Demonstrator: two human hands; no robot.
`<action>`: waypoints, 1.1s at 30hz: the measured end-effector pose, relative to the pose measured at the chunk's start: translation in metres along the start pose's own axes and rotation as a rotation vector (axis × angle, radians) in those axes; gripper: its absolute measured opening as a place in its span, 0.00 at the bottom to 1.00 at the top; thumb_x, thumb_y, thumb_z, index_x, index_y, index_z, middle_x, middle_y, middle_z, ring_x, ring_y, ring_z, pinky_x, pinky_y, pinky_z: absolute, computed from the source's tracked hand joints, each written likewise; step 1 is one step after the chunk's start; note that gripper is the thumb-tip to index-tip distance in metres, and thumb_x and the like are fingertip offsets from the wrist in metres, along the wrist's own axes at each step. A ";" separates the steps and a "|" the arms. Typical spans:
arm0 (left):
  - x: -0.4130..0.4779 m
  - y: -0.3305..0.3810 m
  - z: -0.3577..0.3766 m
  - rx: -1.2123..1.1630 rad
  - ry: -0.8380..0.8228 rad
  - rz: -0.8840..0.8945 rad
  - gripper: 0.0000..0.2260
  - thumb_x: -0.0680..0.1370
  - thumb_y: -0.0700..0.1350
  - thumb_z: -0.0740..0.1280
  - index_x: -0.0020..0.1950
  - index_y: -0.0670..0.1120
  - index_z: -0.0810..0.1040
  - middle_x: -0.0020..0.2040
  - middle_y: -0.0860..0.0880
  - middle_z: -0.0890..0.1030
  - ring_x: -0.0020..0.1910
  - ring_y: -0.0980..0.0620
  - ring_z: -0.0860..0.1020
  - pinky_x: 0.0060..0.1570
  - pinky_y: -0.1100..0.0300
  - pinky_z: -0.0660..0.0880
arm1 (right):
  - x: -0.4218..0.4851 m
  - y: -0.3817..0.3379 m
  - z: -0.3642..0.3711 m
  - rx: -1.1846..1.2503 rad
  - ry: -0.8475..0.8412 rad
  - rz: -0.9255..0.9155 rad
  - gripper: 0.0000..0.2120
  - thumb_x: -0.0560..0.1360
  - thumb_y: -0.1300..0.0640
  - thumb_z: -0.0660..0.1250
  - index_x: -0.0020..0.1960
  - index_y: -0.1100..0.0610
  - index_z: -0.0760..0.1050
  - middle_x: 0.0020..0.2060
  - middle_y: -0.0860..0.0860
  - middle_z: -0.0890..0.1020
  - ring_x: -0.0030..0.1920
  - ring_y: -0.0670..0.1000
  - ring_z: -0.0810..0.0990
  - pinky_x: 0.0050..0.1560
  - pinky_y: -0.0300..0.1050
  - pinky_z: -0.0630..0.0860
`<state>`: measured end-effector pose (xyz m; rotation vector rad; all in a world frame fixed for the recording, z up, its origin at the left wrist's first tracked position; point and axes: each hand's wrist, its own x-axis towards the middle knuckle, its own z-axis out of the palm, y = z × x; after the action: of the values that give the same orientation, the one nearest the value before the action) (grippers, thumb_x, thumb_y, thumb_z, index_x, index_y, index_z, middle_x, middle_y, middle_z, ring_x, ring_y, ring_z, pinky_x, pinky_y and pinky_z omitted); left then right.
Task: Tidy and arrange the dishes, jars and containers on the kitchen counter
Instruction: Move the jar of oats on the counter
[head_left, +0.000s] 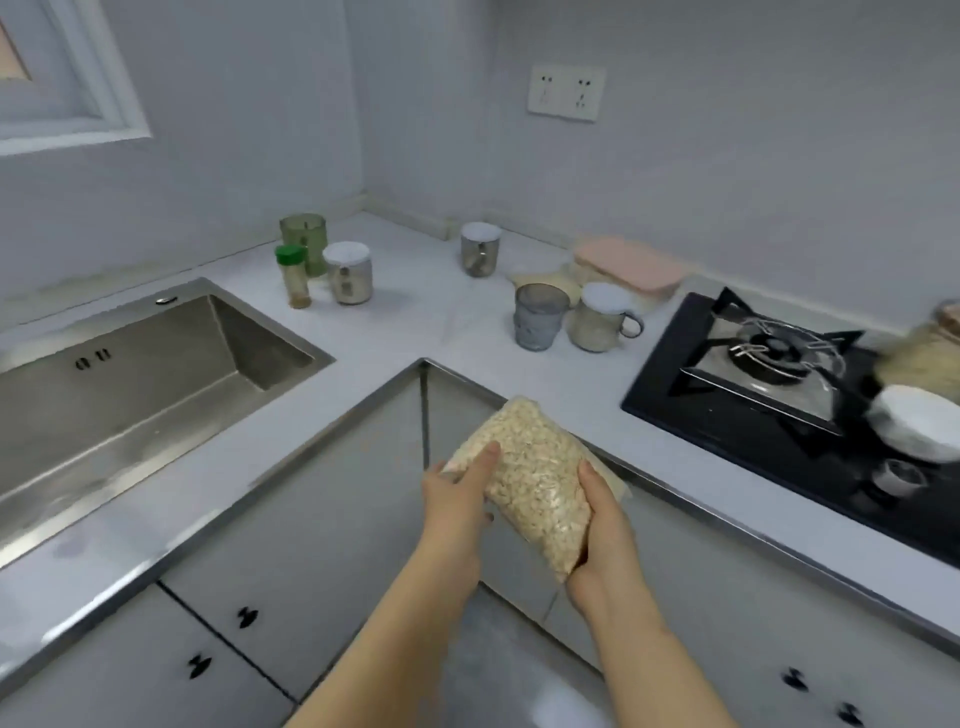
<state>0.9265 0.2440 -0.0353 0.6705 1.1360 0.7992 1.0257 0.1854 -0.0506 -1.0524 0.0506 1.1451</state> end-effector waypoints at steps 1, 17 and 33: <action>-0.014 -0.014 0.022 -0.059 -0.101 -0.057 0.26 0.74 0.49 0.70 0.69 0.46 0.66 0.61 0.45 0.77 0.57 0.47 0.78 0.54 0.53 0.76 | -0.011 -0.011 -0.018 0.037 0.011 -0.039 0.17 0.74 0.55 0.67 0.61 0.58 0.76 0.52 0.58 0.83 0.52 0.58 0.82 0.46 0.50 0.79; -0.151 -0.156 0.232 0.251 -0.581 -0.139 0.15 0.77 0.48 0.67 0.61 0.45 0.72 0.54 0.44 0.81 0.50 0.44 0.81 0.46 0.48 0.79 | -0.135 -0.143 -0.260 -0.020 0.331 -0.417 0.09 0.77 0.53 0.63 0.48 0.60 0.75 0.42 0.59 0.79 0.39 0.53 0.78 0.37 0.46 0.73; -0.214 -0.277 0.524 0.671 -1.139 -0.163 0.34 0.71 0.64 0.63 0.70 0.45 0.67 0.64 0.45 0.75 0.61 0.42 0.75 0.62 0.43 0.71 | -0.170 -0.332 -0.437 -0.061 0.831 -0.581 0.12 0.76 0.50 0.65 0.52 0.58 0.77 0.46 0.54 0.84 0.48 0.53 0.83 0.52 0.50 0.79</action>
<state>1.4388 -0.1207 0.0034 1.3320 0.3471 -0.1958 1.3979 -0.2476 0.0149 -1.4185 0.3420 0.1419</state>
